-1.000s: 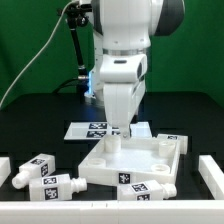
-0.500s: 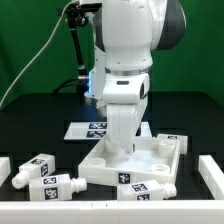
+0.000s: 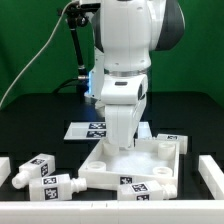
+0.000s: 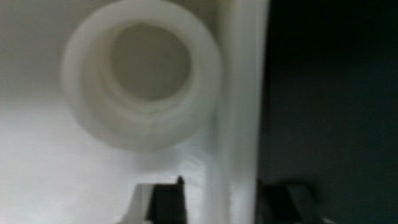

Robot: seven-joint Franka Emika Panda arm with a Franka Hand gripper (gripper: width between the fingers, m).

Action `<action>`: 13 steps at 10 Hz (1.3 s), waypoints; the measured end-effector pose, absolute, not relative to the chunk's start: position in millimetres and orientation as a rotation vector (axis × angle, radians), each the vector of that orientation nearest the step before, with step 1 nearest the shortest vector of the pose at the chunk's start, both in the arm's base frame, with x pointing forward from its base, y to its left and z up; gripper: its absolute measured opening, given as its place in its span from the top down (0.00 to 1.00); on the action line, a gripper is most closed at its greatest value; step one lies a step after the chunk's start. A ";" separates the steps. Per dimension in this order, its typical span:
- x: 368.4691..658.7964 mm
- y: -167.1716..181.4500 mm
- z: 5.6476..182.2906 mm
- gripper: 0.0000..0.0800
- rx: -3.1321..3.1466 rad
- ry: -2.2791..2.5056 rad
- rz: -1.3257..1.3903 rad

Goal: Assemble one leg

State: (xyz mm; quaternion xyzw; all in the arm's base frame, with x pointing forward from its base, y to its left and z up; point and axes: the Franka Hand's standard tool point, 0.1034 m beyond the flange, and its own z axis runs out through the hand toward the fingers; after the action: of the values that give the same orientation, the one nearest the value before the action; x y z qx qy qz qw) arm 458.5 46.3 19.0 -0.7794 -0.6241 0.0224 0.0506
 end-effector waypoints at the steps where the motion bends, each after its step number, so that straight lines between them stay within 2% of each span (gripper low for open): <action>1: 458.5 46.3 19.0 0.92 -2.373 -1.900 0.068; 5: 460.0 44.9 19.5 0.94 -2.354 -1.928 0.064; 9: 476.1 39.1 19.0 0.94 -2.215 -2.105 0.029; 13: 491.0 55.3 19.3 0.94 -2.185 -2.144 0.000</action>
Offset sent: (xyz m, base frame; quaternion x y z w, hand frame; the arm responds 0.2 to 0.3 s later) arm 0.0000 0.0000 0.0000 0.0000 0.0000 0.0000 1.0000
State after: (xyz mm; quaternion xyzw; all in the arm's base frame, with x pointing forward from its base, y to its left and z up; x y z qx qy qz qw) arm 491.0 55.3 19.3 -0.7131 -0.6999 0.0001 0.0403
